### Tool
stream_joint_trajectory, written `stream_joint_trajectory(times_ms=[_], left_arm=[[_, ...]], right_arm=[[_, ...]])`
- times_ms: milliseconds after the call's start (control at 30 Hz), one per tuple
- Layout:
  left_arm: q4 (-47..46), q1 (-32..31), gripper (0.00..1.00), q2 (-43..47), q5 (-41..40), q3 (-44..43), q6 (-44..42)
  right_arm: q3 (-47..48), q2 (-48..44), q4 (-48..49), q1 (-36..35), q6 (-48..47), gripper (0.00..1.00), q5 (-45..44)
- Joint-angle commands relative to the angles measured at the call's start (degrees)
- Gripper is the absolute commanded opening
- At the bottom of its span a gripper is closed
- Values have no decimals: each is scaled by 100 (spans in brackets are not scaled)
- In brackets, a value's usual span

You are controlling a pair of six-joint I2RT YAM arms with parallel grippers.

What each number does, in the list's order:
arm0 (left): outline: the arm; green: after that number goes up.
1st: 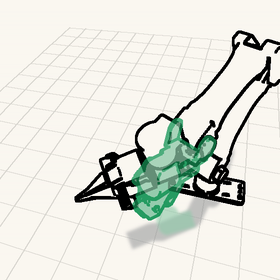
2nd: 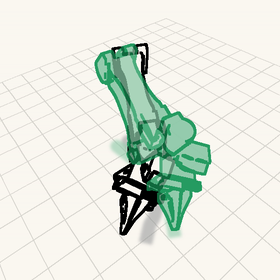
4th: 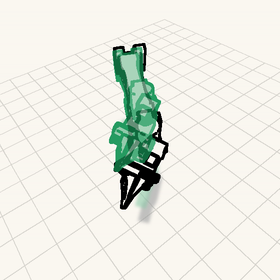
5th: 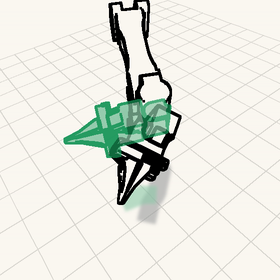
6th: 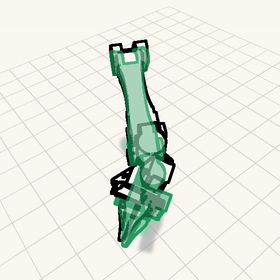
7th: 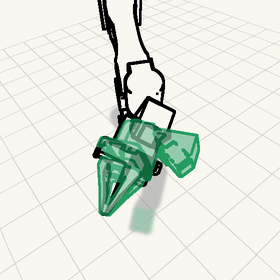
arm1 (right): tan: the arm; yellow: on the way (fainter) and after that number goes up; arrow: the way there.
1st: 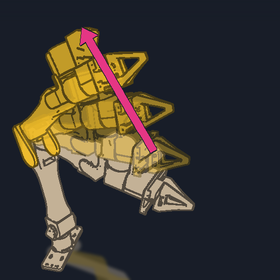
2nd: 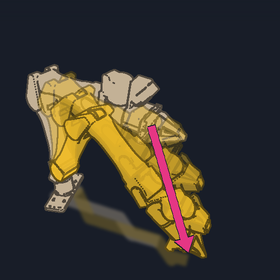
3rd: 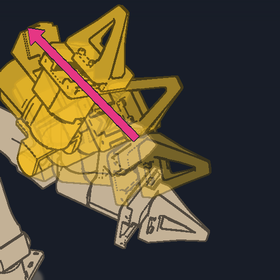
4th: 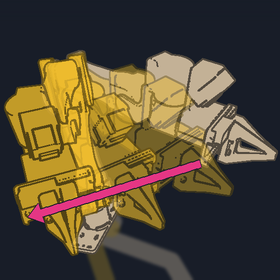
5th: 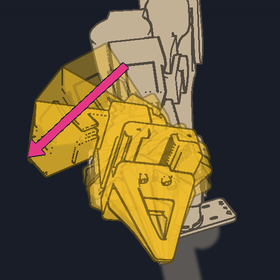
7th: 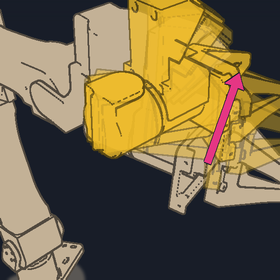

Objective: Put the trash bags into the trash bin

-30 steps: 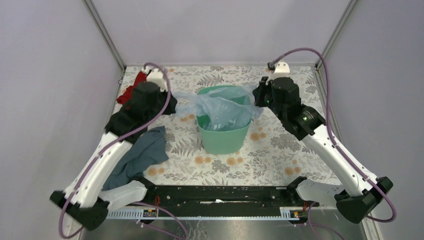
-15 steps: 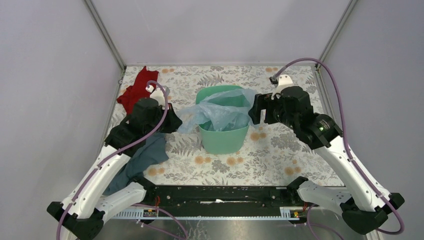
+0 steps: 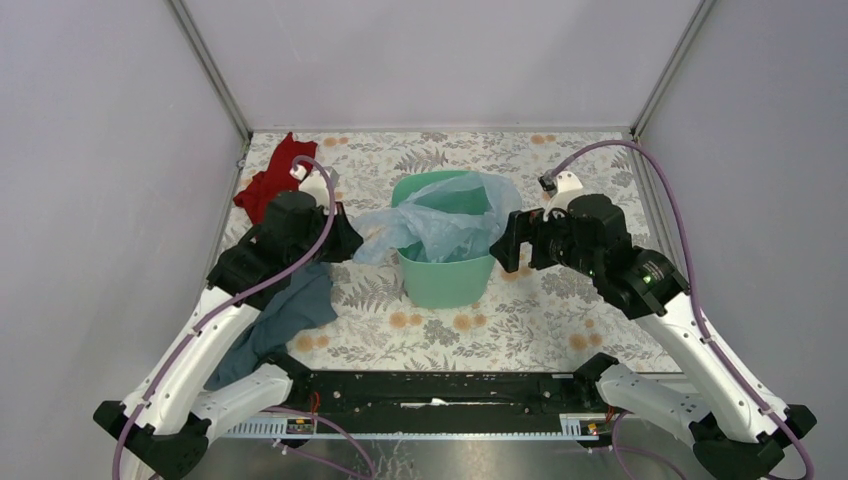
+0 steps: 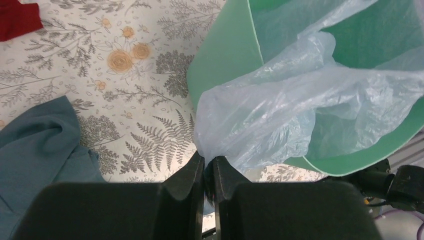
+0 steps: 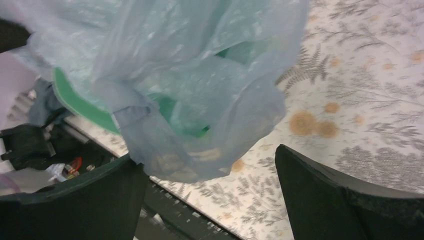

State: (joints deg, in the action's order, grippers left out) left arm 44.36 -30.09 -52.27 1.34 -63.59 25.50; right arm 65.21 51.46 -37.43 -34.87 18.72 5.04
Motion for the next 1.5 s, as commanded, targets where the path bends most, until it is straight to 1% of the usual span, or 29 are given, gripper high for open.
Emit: stream_joint_trajectory(times_ms=[0, 33, 67, 100, 133, 167, 267, 300, 333, 433, 533, 600, 667, 733, 800, 833, 900, 1000, 1067, 1100, 1167, 1200, 1267, 1300, 1333, 1467], left_arm=[[-52, 12, 13, -132, -440, -367, -266], [-39, 12, 13, -195, -516, -394, -355], [-36, 12, 13, -256, -625, -425, -446], [0, 13, 13, -316, -779, -451, -553], [23, 12, 12, -364, -940, -474, -645], [43, 12, 12, -410, -1126, -504, -749], [73, 12, 10, -517, -1717, -605, -955], [73, 17, 9, -535, -1932, -656, -966], [27, 12, 7, -541, -2192, -686, -963], [-395, 13, 3, -403, -2701, -558, -990], [-1227, 17, 3, -43, -2717, -81, -1103], [-1984, 16, 3, 356, -2513, 373, -1065], [-2494, 13, 5, 745, -2180, 829, -883], [-2777, 16, 10, 1113, -1705, 1165, -684], [-2797, 14, 16, 1359, -1117, 1343, -495], [-2655, 12, 20, 1424, -851, 1308, -392], [-2064, 12, 27, 1455, -405, 1037, -161], [-705, 12, 33, 1307, -173, 390, 338], [178, 12, 37, 1180, -38, -63, 583], [567, 13, 44, 1134, 70, -292, 720], [1065, 14, 64, 1138, 386, -652, 993], [1178, 15, 75, 1166, 633, -802, 1101], [1249, 12, 89, 1247, 1152, -1103, 1272], [1250, 12, 94, 1252, 1276, -1242, 1389], [1258, 16, 98, 1230, 1317, -1459, 1531], [1222, 13, 98, 893, 1327, -1992, 2545]], right_arm=[[-32, -38, 419, -81, -499, 99, -1205], [-10, -54, 521, -81, -534, 95, -1512], [11, -76, 642, -83, -570, 92, -1595], [36, -90, 799, -83, -574, 87, -1610], [62, -104, 933, -82, -553, 78, -1611], [88, -109, 1075, -86, -506, 64, -1640], [104, -138, 1319, -81, -157, 13, -1961], [80, -177, 1416, -81, 27, 2, -2043], [65, -217, 1497, -81, 225, 0, -2064], [91, -387, 1615, -81, 999, 0, -2081], [67, -590, 1548, -81, 1933, 0, -2039], [-108, -769, 1385, -88, 2818, 0, -2201], [-494, -1055, 1616, -81, 3288, 0, -2115], [-780, -1159, 1724, -86, 3399, 0, -1998], [-768, -1066, 1699, -81, 3290, 0, -1714], [-732, -989, 1720, -82, 3193, 0, -1457], [-731, -893, 1941, -81, 3001, 0, -906], [-880, -928, 2441, -81, 2879, 0, -320], [-978, -924, 2663, -81, 2839, 0, -149], [-979, -895, 2683, -86, 2800, 0, -102], [-932, -793, 2635, -82, 2682, 0, -24], [-909, -741, 2623, -86, 2630, 0, 67], [-848, -645, 2614, -85, 2513, 0, 199], [-805, -600, 2579, -83, 2459, 0, 245], [-739, -551, 2524, -88, 2408, 0, 261], [-579, -488, 2286, -86, 2297, 0, 147]])
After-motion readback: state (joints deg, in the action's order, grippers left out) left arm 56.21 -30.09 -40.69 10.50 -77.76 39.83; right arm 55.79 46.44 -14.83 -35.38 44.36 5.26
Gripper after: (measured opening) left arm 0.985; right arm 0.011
